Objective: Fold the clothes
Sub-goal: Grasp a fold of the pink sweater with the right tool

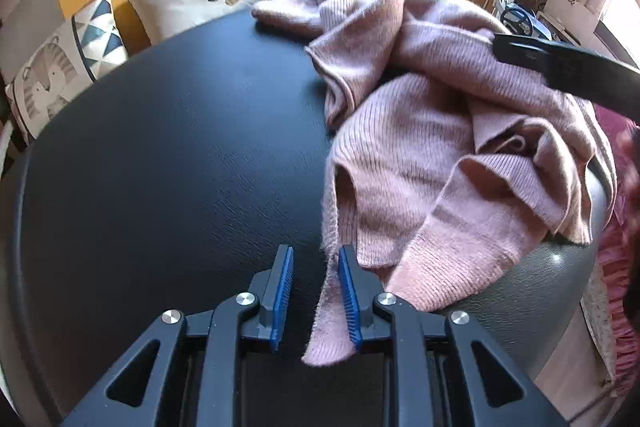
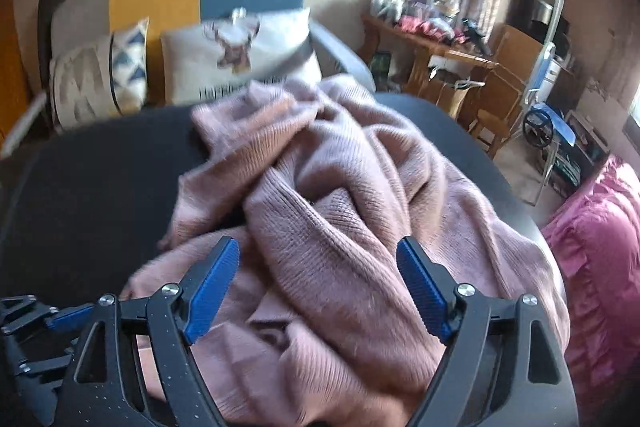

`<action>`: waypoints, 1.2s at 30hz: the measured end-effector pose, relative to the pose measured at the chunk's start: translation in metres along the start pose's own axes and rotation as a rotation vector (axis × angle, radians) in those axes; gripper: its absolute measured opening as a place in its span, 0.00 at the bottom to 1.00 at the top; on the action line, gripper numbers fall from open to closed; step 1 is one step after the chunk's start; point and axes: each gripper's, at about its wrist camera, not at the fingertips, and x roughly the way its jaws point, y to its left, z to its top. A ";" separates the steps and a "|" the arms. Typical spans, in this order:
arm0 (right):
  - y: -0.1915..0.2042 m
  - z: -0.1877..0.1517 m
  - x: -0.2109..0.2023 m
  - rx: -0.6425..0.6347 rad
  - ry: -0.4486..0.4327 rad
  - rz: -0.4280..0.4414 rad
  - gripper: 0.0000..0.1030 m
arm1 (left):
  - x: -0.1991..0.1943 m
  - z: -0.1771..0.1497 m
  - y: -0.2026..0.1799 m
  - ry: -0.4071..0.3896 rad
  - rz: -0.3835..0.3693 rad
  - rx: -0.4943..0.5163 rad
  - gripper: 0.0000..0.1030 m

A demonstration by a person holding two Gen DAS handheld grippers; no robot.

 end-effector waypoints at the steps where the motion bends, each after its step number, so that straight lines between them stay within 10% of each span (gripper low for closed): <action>1: 0.003 0.001 0.009 -0.021 0.018 0.005 0.81 | 0.000 -0.001 0.000 -0.015 0.003 0.011 0.23; 7: 0.010 -0.006 0.056 -0.120 0.110 -0.065 0.78 | 0.001 -0.002 -0.002 -0.041 0.007 0.050 0.23; 10: -0.004 -0.015 0.059 -0.037 0.080 -0.013 0.45 | 0.001 -0.001 0.004 -0.026 -0.017 0.030 0.23; 13: -0.023 -0.017 0.052 0.136 0.080 0.102 0.35 | 0.002 0.000 0.007 -0.028 -0.031 0.001 0.23; 18: -0.040 -0.012 0.029 0.456 0.064 0.378 0.32 | -0.006 -0.002 0.026 -0.034 -0.061 -0.052 0.23; 36: 0.120 -0.051 -0.085 0.325 0.096 0.845 0.31 | -0.063 -0.003 0.147 -0.106 0.019 -0.315 0.23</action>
